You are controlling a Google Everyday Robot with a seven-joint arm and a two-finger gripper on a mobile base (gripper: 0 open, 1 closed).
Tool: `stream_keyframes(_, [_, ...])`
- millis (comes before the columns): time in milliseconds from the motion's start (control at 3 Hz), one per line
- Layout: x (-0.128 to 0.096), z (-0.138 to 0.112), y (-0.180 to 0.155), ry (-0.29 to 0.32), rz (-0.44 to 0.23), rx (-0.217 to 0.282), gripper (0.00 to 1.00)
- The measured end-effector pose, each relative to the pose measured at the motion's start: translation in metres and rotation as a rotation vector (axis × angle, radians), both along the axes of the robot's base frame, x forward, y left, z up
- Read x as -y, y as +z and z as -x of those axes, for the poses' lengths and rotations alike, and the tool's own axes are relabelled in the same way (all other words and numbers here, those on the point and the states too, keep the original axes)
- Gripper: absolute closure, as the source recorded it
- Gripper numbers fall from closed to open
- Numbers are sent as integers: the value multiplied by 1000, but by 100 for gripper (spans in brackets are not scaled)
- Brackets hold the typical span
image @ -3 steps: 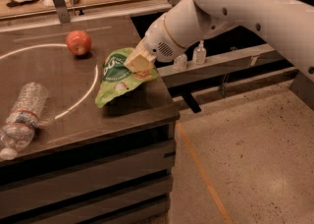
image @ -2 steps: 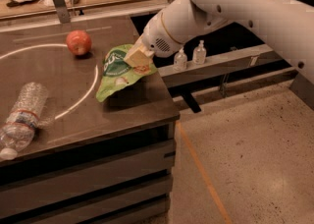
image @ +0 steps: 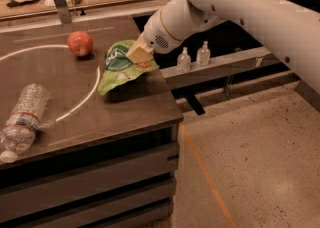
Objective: Move green rice chip bag near apple
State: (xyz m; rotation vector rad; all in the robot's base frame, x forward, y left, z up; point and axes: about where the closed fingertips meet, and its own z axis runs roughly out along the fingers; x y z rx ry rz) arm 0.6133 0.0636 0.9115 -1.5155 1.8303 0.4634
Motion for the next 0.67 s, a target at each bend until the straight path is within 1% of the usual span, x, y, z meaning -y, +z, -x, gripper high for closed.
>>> stream_keyframes(667, [1,-35,-2,-24,-4,12,100])
